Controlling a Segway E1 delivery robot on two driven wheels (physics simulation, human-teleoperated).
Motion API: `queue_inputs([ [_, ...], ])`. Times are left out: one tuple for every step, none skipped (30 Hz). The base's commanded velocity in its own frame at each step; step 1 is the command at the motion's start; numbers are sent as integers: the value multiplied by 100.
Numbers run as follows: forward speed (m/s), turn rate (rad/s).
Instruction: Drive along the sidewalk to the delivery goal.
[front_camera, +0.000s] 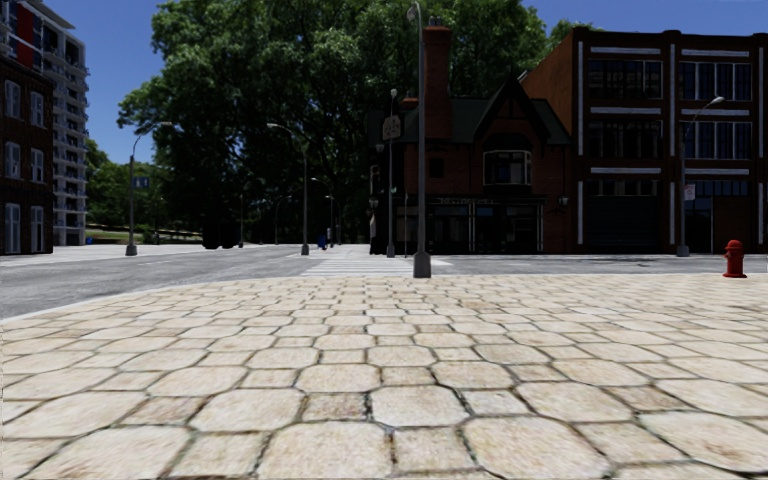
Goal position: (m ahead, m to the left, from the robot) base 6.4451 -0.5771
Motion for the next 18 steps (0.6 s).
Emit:
queue_inputs([
  [191, -22],
  [190, -22],
  [188, -22],
  [188, -22],
  [186, -22],
  [183, -22],
  [182, -22],
  [182, -22],
  [181, -22],
  [180, -22],
  [180, -22],
  [180, -22],
  [180, -22],
  [179, -22],
  [179, -22],
  [179, -22],
  [179, -22],
  [179, -22],
])
